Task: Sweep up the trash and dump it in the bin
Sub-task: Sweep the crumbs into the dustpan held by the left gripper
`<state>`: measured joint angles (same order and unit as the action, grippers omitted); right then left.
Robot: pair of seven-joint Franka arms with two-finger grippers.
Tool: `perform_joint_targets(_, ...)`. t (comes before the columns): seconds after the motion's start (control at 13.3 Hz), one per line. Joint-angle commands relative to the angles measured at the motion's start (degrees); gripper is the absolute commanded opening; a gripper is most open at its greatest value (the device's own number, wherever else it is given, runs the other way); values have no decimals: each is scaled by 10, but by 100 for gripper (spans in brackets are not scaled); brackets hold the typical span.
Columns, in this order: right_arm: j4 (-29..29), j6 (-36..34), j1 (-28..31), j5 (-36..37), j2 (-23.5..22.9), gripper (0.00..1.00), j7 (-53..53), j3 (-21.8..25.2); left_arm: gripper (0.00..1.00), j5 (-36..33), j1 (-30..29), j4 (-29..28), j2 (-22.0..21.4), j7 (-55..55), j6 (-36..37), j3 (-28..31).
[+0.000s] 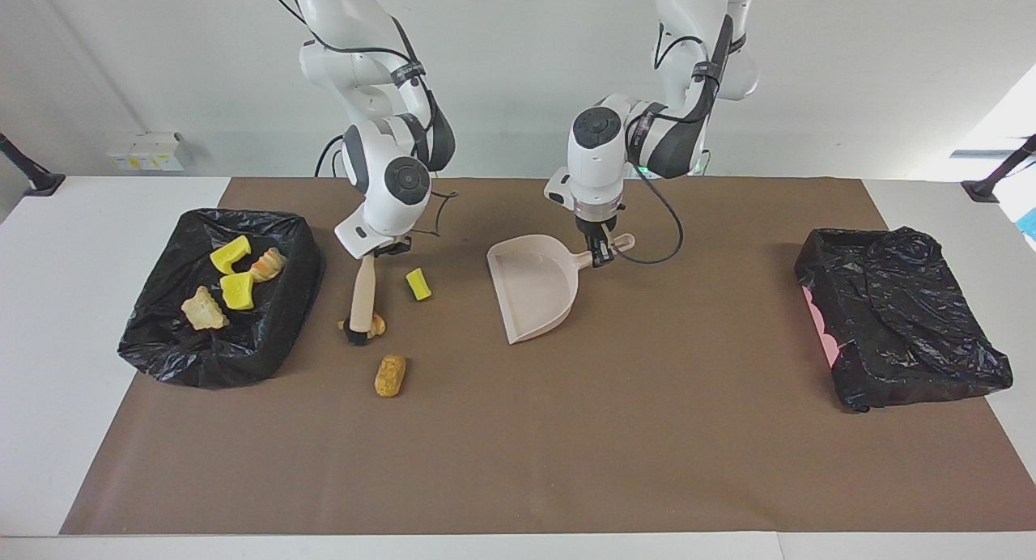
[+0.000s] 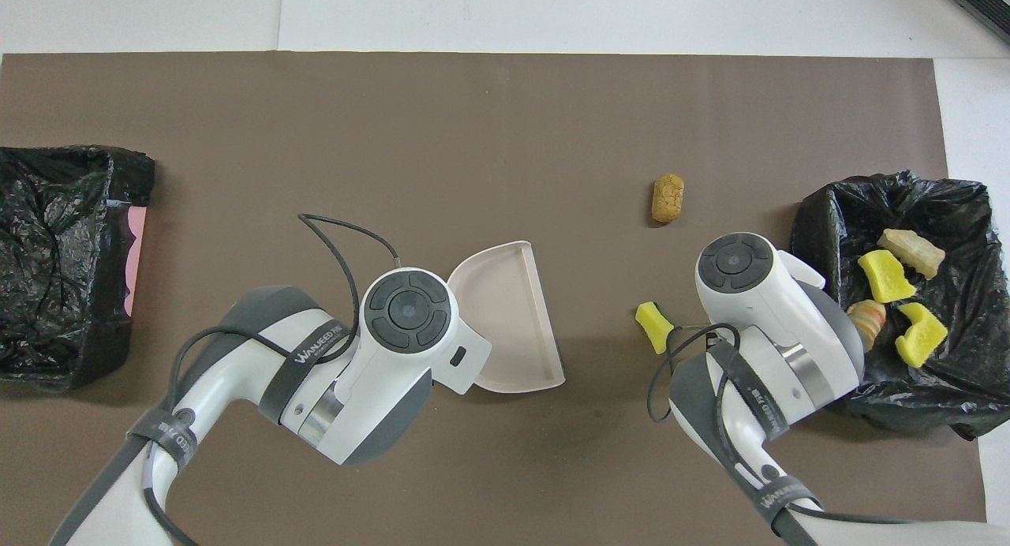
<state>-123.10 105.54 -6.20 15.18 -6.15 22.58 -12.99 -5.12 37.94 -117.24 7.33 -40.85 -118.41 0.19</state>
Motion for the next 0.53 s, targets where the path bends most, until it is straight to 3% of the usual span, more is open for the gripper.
perform_joint_targets(0.0,53,-7,-4,-56,-22,0,-72,-3,0,-2,-4,-26,-20,-5,-13,-1)
perform_joint_targets(0.3,128,-75,14,-66,-19,0,-131,0,0,-2,-4,-26,-20,-5,-13,-1)
perform_joint_targets(0.45,142,-77,29,-40,-21,0,-153,2,0,-2,-4,-26,-20,-5,-13,-1)
